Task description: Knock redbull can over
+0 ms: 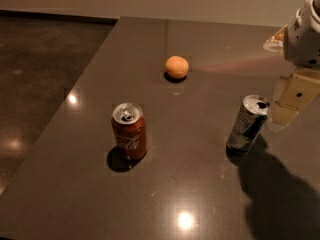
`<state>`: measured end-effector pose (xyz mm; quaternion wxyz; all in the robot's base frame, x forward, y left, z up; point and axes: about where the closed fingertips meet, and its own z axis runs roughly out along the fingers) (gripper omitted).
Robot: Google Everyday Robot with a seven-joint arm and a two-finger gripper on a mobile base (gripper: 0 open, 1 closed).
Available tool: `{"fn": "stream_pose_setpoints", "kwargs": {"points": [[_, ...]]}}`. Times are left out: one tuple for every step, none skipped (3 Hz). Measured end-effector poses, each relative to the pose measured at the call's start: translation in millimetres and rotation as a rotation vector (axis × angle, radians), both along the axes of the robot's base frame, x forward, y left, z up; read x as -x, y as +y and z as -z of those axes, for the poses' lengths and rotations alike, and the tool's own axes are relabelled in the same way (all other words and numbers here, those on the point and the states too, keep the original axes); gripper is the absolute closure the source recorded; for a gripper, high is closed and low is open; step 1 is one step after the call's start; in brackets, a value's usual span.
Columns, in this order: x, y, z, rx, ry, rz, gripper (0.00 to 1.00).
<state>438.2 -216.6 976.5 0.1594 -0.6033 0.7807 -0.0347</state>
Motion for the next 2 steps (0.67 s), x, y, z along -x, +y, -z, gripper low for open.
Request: {"fn": "stream_pose_setpoints", "kwargs": {"points": [[0.2,0.2,-0.1,-0.004,0.000,0.001,0.00],[0.9,0.9,-0.4,-0.017,-0.001,0.003,0.00]]}}
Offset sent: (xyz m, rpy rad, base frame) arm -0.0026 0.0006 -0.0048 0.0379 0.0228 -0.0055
